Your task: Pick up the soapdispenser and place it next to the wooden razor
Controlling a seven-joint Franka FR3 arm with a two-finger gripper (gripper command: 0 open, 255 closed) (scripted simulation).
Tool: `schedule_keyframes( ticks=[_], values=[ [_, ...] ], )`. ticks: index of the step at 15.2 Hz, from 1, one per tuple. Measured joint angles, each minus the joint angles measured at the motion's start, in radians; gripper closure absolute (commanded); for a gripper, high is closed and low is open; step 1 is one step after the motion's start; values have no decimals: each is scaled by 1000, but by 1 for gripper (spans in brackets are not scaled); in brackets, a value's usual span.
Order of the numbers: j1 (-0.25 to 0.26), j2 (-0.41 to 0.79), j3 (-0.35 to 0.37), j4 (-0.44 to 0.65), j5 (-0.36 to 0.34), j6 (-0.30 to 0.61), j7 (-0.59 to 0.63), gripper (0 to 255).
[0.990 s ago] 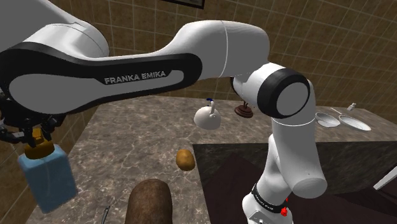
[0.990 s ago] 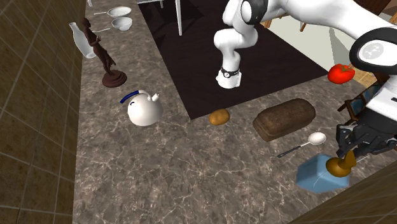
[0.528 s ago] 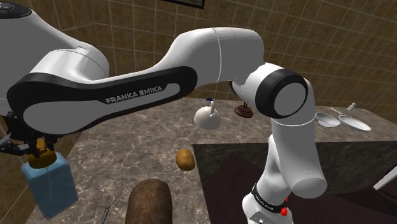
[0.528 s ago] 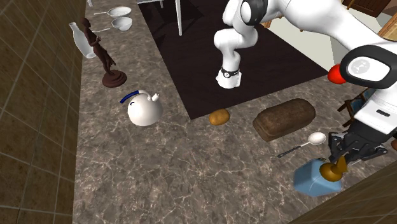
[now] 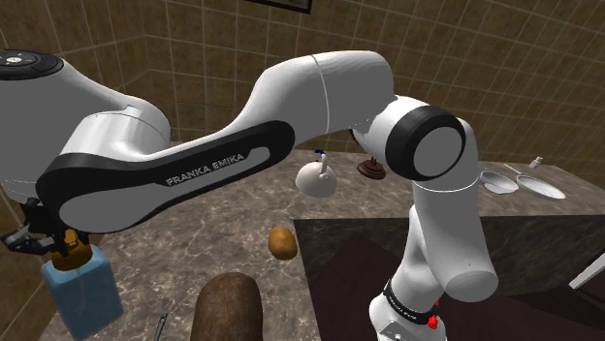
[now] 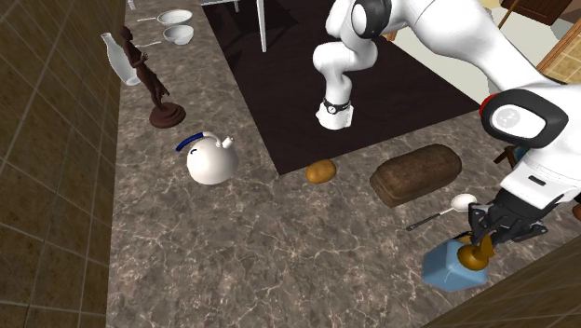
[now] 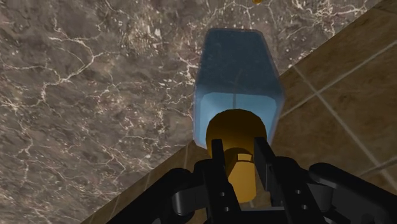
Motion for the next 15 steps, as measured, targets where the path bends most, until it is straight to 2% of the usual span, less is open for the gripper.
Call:
schedule_keyframes(
  ticks=[7, 8, 15],
  values=[
    [1, 3, 0, -3, -3, 11, 3, 255],
    [1, 3, 0, -3, -3, 11, 3, 0],
    [2, 1, 1, 6, 0, -4, 1, 0]
  ],
)
